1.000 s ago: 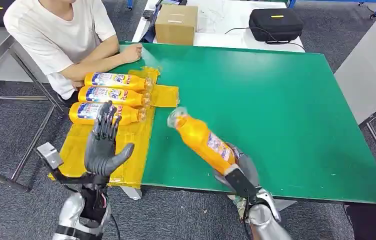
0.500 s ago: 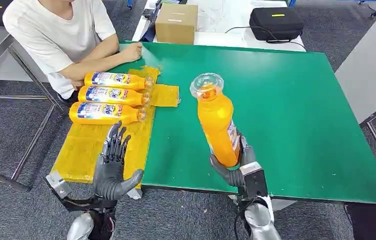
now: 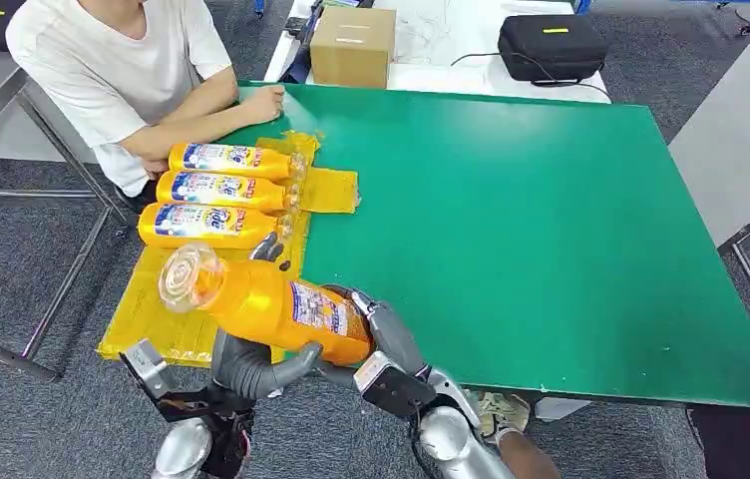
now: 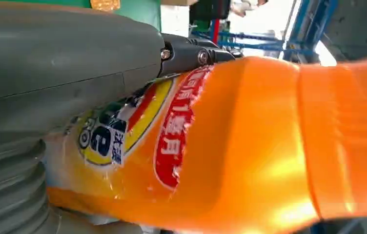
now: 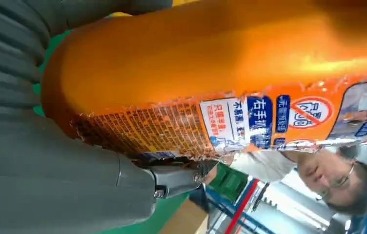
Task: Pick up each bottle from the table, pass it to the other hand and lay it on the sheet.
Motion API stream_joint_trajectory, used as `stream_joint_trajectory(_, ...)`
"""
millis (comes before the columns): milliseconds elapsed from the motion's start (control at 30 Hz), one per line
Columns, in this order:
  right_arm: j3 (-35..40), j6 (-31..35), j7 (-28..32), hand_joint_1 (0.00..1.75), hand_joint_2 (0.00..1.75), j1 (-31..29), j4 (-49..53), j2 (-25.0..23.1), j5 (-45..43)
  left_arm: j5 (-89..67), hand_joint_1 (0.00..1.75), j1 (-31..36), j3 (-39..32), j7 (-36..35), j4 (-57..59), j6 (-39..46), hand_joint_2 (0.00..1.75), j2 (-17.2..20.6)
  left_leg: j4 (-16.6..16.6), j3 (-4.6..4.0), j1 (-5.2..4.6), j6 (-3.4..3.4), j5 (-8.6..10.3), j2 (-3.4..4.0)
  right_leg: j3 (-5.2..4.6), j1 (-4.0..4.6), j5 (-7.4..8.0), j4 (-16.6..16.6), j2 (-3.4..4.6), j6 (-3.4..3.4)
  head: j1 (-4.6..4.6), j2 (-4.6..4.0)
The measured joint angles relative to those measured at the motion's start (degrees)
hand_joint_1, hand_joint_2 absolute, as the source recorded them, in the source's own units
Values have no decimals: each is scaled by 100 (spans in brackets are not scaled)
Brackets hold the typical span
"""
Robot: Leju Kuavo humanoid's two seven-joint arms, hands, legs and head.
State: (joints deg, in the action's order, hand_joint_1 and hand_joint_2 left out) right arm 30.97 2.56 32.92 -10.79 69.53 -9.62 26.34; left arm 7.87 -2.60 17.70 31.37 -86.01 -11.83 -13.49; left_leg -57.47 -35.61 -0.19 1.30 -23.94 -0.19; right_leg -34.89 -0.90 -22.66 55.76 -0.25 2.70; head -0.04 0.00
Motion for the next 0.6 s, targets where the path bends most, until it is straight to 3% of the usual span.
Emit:
stream_joint_trajectory(267,217,55,-48,175,175,-217,-343,-44,-136,350,0,285,17,-237,343,-15,175,-46,-1,0,-2,0,0,1,0,-2,1,0,1,1,0,0)
stream_joint_trajectory(300,232,55,-48,175,175,-239,-389,-44,-155,361,38,292,20,-239,357,-24,175,-46,-1,0,-2,0,0,1,-1,-1,1,0,1,1,0,0)
stream_joint_trajectory(333,239,55,-48,175,175,-257,-428,-44,-162,395,175,304,22,-256,372,-37,175,-46,-1,0,-2,0,-1,1,-1,-1,1,0,1,1,0,0)
stream_joint_trajectory(467,254,59,-48,175,175,-329,-610,-53,-149,680,175,346,22,-457,435,-113,175,-46,0,0,-1,-1,-1,1,-2,-1,0,0,1,0,0,0)
stream_joint_trajectory(500,258,74,-50,164,175,-344,-643,-53,-138,728,175,350,17,-501,453,-124,175,-46,0,0,-1,-1,-1,1,-2,0,0,0,1,0,0,0)
stream_joint_trajectory(533,263,83,-57,127,175,-355,-671,-53,-127,763,175,355,13,-523,470,-131,175,-46,0,0,-1,-1,-1,2,-2,-1,0,0,1,0,0,0)
stream_joint_trajectory(567,271,103,-59,0,175,-364,-695,-53,-114,774,175,355,9,-538,484,-135,175,-46,0,0,-1,0,-1,2,-2,-1,0,0,1,0,0,0)
stream_joint_trajectory(600,282,107,-61,0,175,-375,-715,-53,-107,787,175,355,9,-549,494,-144,175,-46,0,0,-1,0,-1,2,-2,-1,0,0,1,0,0,0)
